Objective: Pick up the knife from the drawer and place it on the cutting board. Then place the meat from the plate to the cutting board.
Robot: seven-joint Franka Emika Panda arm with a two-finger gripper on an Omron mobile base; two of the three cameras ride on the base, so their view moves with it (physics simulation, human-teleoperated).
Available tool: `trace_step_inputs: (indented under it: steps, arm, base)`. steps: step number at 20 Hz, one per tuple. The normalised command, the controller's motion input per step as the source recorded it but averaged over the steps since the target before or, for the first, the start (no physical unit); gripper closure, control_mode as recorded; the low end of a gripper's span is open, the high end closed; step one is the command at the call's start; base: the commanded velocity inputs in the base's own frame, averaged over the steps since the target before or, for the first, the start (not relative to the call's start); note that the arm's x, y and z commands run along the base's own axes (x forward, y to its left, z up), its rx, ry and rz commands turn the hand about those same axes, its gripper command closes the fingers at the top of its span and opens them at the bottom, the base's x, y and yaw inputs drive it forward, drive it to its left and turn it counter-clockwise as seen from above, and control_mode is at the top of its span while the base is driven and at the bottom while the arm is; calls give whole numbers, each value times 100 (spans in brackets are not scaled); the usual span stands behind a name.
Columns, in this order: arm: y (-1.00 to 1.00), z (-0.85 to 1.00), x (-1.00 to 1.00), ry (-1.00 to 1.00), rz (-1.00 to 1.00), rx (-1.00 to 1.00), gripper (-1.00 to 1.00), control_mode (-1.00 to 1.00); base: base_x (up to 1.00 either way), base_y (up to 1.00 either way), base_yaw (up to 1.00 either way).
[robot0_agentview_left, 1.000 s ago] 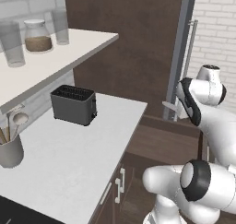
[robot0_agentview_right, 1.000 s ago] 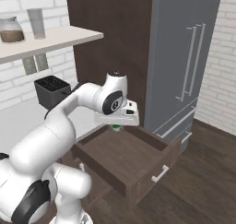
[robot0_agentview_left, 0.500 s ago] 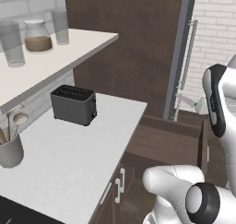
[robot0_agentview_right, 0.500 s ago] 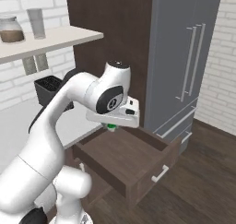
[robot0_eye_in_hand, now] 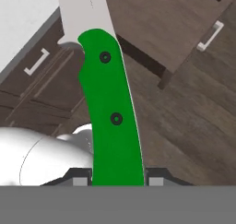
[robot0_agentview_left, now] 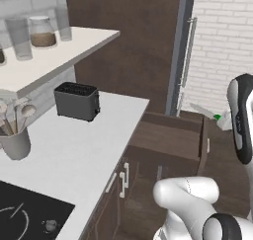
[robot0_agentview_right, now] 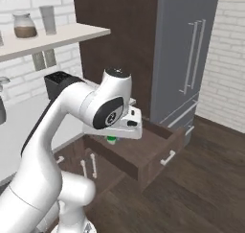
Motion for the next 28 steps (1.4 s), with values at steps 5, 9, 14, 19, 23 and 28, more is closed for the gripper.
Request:
trace_step_inputs:
  steps: [5,9,14,19,23,28]
  arm:
    - [0,0,0,0,0,0,100,100]
    - [0,0,0,0,0,0,100,100]
    - [0,0,0,0,0,0,100,100]
    - [0,0,0,0,0,0,100,100]
    - [0,0,0,0,0,0,100,100]
    - [0,0,0,0,0,0,100,100]
  base:
    - [-58,-31,-58]
    - [-26,-34,-72]
    - [-20,-32,-75]
    - [-21,-29,-75]
    - [-28,-22,-74]
    - [-32,-37,-70]
